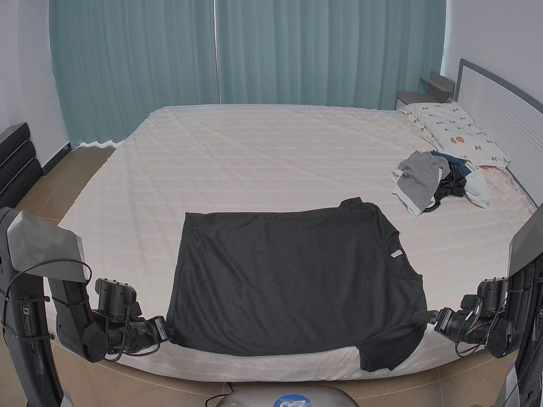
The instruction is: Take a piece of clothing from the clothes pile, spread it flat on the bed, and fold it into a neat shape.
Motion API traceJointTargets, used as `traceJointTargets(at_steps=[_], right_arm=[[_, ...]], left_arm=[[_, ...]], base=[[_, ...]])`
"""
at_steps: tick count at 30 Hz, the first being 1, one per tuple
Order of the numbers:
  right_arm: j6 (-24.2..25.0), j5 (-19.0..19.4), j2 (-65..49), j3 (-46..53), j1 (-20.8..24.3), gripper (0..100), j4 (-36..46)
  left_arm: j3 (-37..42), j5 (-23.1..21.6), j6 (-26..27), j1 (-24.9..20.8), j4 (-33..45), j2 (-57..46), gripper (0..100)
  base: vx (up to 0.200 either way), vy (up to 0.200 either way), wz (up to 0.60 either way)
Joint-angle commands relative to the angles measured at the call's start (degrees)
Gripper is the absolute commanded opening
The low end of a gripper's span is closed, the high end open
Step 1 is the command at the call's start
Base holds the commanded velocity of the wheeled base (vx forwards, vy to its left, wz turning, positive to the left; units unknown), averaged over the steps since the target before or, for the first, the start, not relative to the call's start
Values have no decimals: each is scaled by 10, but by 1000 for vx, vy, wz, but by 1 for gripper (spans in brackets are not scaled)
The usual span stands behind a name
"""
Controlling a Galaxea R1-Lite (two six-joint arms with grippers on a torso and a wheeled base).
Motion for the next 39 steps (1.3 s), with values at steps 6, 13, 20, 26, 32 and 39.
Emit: traceJointTargets(at_steps=[6,13,20,26,32,39], right_arm=[[-8,5,47,-26,-7,100,-7],[-8,7,59,-45,-1,100,-6],[-19,8,63,-40,7,100,-6],[-78,36,69,-29,7,100,-7],[-100,48,67,-38,16,100,-7],[-173,62,74,-46,28,100,-7]], left_arm=[[-6,-2,-22,1,0,-14,0],[-11,-3,-39,2,0,-21,0],[-10,-2,-39,2,0,-20,0],[-10,-3,-39,2,0,-20,0],[-12,-4,-39,1,0,-19,0],[-11,-5,-39,2,0,-21,0]], base=[[0,0,0],[0,0,0],[0,0,0],[0,0,0],[0,0,0],[0,0,0]])
